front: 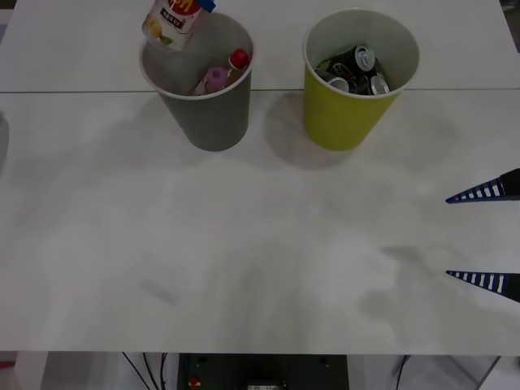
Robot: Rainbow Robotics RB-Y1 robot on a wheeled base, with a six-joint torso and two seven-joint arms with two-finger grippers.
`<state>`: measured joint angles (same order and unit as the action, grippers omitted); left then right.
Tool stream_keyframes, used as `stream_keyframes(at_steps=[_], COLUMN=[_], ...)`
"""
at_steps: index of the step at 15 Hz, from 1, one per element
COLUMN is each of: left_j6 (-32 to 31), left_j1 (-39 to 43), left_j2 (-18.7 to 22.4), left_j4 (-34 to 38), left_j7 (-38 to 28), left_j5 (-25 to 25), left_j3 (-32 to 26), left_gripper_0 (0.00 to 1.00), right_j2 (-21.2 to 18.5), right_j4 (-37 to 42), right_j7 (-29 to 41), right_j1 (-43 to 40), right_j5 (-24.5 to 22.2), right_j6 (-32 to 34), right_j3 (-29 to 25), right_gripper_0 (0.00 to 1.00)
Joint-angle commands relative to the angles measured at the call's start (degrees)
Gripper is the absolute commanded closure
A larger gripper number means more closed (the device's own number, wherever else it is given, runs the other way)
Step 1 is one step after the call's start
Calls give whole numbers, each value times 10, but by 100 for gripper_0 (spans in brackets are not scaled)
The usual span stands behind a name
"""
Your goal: Put the can into the green bin and the plastic bottle into the gray bin
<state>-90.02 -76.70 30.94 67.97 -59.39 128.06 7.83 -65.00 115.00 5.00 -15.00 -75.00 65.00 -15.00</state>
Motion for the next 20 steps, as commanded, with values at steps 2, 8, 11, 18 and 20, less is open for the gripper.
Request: stream_keyframes(at_steps=[2,8,11,18,20], left_j6=[0,0,0,0,0], left_j1=[0,3,39,214,289], left_j2=[-8,3,45,165,191], left_j4=[0,1,31,181,222], left_j7=[2,2,3,16,73], left_j5=[12,-2,-57,-211,-240], left_j3=[0,0,0,-77,-127], left_gripper_0=[68,0,0,0,0], right_j2=[0,0,0,0,0], right_j4=[0,0,0,0,0], right_j7=[0,0,0,0,0], right_j1=[0,0,0,0,0], right_j5=[0,0,0,0,0], right_j6=[0,0,0,0,0], right_j3=[0,0,0,0,0], right_gripper_0=[0,0,0,0,0])
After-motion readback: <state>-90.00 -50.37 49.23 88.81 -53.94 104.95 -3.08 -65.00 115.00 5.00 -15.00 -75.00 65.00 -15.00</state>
